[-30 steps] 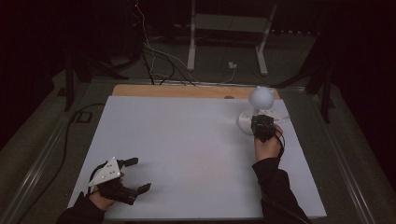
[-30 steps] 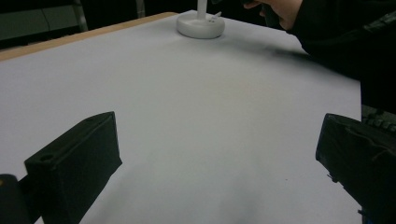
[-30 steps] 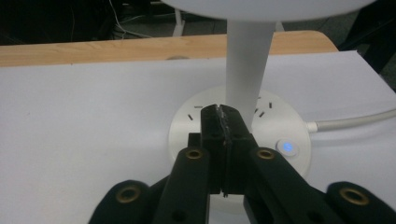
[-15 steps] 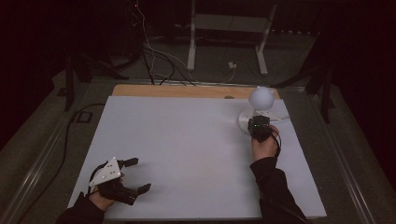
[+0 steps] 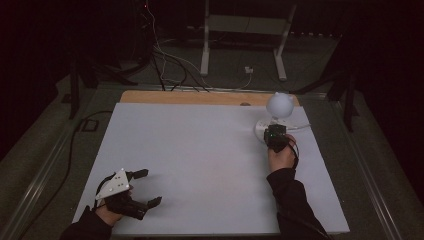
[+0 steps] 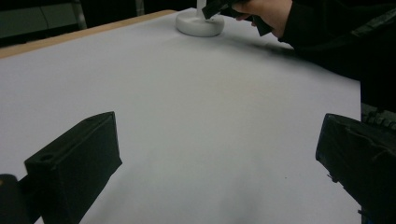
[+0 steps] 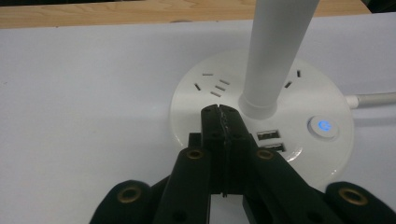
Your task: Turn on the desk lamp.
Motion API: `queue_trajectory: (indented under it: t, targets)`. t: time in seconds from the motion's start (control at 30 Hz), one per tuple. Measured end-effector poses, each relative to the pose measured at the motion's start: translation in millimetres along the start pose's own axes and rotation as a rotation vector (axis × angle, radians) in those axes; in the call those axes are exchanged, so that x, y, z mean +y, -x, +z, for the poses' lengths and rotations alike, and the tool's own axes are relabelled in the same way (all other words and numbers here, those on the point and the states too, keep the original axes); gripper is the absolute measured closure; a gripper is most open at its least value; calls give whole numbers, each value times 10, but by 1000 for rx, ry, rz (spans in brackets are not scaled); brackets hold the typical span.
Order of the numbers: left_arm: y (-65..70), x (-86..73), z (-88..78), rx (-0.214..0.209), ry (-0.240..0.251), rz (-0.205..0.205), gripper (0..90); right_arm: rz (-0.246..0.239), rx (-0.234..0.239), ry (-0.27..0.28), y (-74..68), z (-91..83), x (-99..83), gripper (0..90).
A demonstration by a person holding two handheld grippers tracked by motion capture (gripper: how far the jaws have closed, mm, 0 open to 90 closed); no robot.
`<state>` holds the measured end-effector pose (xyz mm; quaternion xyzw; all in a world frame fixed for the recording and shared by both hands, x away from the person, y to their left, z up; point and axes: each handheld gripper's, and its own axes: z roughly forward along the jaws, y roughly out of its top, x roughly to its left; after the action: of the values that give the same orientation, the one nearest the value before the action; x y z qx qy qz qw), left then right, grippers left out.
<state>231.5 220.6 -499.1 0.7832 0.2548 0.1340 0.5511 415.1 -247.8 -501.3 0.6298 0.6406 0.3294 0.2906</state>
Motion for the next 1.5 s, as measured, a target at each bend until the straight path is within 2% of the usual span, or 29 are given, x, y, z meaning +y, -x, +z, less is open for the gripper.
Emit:
queue_trajectory:
  t: [0.63, 0.9, 0.97, 1.03, 1.1, 1.17, 1.3, 1.37, 1.43, 1.5]
  targets:
    - [0, 0, 1, 1, -2, 0, 3, -25, -10, -7, -25, 30, -24, 900]
    - [6, 0, 4, -2, -2, 0, 4, -69, -27, 13, -57, 30, -58, 900]
    - [1, 0, 2, 0, -2, -1, 3, -46, -25, 7, -58, 29, -44, 900]
    - [0, 1, 0, 1, 2, -3, 4, -43, -32, 28, -77, -12, -29, 896]
    - [-7, 0, 3, 1, 0, -3, 4, -65, -25, 52, -108, -71, 16, 841]
    - [-8, 0, 4, 2, -2, -4, 3, -44, -5, 68, -113, -135, 64, 818]
    - [-2, 1, 1, 0, 1, -1, 3, -31, 17, 101, -107, -217, 91, 703]
    - [0, 2, -1, 1, 2, -3, 3, -33, 12, 110, -101, -243, 98, 669]
    - [0, 2, -2, 1, 2, -2, 4, -29, 37, 119, -86, -262, 106, 606]
    - [-5, 2, 0, 1, 2, -4, 3, -43, 56, 128, -79, -281, 113, 545]
